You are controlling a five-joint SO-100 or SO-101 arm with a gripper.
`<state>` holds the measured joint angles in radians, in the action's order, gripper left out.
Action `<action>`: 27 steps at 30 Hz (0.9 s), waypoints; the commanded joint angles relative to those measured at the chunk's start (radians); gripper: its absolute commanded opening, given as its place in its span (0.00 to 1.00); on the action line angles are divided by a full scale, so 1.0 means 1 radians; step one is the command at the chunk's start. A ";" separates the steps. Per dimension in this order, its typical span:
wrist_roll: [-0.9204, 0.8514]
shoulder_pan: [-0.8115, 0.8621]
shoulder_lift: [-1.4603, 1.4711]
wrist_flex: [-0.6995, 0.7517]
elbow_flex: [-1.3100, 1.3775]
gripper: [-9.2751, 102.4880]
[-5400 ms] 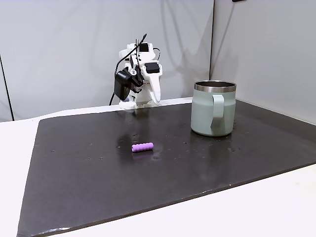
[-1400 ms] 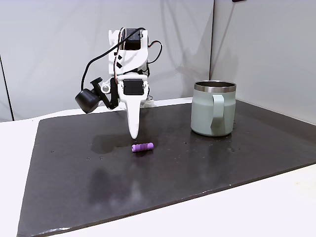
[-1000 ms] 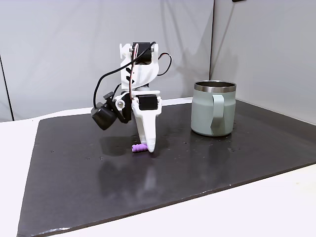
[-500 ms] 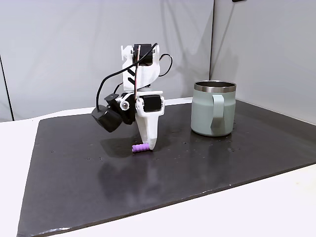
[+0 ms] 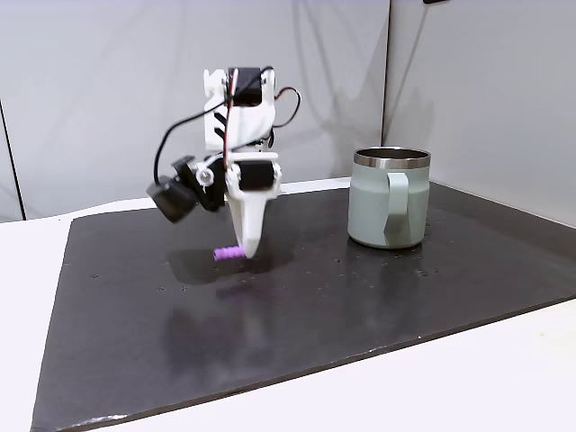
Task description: Grasp a pengrip and put it in the cup.
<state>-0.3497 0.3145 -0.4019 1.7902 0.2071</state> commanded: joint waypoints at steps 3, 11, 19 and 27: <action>-0.003 -0.066 -0.431 0.003 -0.229 0.08; -0.012 -0.150 -0.864 0.005 -0.650 0.08; 0.083 -0.322 -1.077 0.003 -0.831 0.08; 0.253 -0.535 -0.991 -0.009 -0.765 0.08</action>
<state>-0.1396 -0.1611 -1.3975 1.7917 -0.6167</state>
